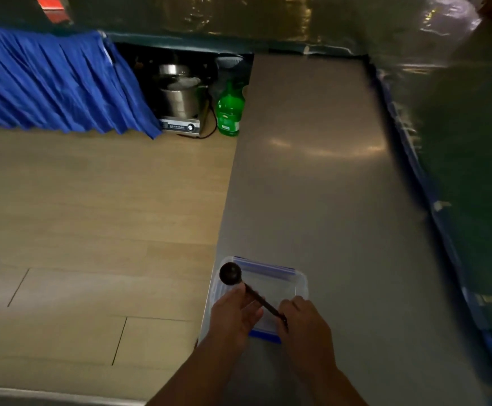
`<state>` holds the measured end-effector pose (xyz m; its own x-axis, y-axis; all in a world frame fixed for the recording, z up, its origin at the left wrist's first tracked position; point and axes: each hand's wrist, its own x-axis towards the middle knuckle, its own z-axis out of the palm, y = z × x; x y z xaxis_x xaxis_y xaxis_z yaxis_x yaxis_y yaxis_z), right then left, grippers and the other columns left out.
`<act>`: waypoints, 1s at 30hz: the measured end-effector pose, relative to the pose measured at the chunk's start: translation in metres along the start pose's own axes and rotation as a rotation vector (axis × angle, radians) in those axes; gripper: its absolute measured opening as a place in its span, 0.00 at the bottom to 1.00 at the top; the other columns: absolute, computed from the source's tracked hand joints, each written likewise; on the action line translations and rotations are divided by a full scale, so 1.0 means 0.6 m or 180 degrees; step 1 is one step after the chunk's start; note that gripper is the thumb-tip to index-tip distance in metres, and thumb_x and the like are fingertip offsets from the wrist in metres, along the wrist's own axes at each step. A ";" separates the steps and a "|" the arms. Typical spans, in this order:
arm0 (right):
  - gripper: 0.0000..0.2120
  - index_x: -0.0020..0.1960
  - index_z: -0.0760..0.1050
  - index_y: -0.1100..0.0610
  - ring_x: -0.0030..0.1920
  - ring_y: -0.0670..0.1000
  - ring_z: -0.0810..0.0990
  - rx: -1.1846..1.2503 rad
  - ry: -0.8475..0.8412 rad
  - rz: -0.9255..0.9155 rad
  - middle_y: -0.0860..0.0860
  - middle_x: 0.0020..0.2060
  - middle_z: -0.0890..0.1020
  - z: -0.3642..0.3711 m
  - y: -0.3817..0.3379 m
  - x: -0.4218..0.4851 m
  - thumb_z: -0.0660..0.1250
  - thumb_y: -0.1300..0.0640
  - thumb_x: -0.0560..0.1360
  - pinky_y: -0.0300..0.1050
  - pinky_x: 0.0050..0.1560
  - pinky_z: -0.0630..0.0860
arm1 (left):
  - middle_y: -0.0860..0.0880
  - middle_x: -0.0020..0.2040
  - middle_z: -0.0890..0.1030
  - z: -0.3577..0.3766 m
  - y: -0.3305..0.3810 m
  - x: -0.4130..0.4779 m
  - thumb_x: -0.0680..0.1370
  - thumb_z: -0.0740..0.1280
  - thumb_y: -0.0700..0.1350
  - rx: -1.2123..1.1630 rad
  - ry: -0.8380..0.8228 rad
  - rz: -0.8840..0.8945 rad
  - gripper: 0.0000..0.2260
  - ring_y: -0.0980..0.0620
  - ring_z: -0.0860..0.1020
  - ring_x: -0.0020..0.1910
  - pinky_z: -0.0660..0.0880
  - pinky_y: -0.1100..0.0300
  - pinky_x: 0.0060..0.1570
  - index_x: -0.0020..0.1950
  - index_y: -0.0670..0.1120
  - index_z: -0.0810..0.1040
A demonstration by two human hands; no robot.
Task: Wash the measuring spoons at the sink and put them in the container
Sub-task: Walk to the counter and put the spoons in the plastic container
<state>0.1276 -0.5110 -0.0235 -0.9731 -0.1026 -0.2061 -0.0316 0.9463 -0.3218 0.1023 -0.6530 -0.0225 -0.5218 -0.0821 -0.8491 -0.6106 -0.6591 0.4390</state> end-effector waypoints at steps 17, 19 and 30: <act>0.08 0.55 0.74 0.49 0.49 0.48 0.77 -0.0154 -0.0400 0.0069 0.47 0.50 0.77 0.038 0.002 0.030 0.61 0.49 0.78 0.40 0.45 0.76 | 0.40 0.43 0.87 -0.003 0.007 0.034 0.80 0.63 0.44 0.0127 -0.0126 -0.0256 0.12 0.40 0.84 0.46 0.82 0.51 0.42 0.56 0.38 0.79; 0.08 0.54 0.75 0.49 0.49 0.48 0.77 -0.0155 -0.0382 0.0047 0.48 0.50 0.78 0.040 0.001 0.033 0.62 0.50 0.77 0.41 0.45 0.77 | 0.38 0.45 0.86 -0.002 0.008 0.034 0.80 0.64 0.43 0.0094 -0.0147 -0.0250 0.11 0.38 0.83 0.50 0.81 0.49 0.47 0.56 0.38 0.79; 0.08 0.55 0.74 0.49 0.50 0.47 0.76 -0.0205 -0.0385 0.0089 0.47 0.50 0.77 0.055 0.006 0.043 0.63 0.50 0.77 0.39 0.47 0.76 | 0.34 0.56 0.81 -0.001 0.009 0.043 0.80 0.62 0.44 0.0050 -0.0195 -0.0253 0.13 0.37 0.80 0.56 0.77 0.45 0.57 0.60 0.38 0.76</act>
<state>0.1102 -0.5204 -0.0606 -0.9393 -0.1084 -0.3255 -0.0231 0.9666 -0.2552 0.0858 -0.6593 -0.0423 -0.5064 0.0160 -0.8621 -0.6606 -0.6498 0.3760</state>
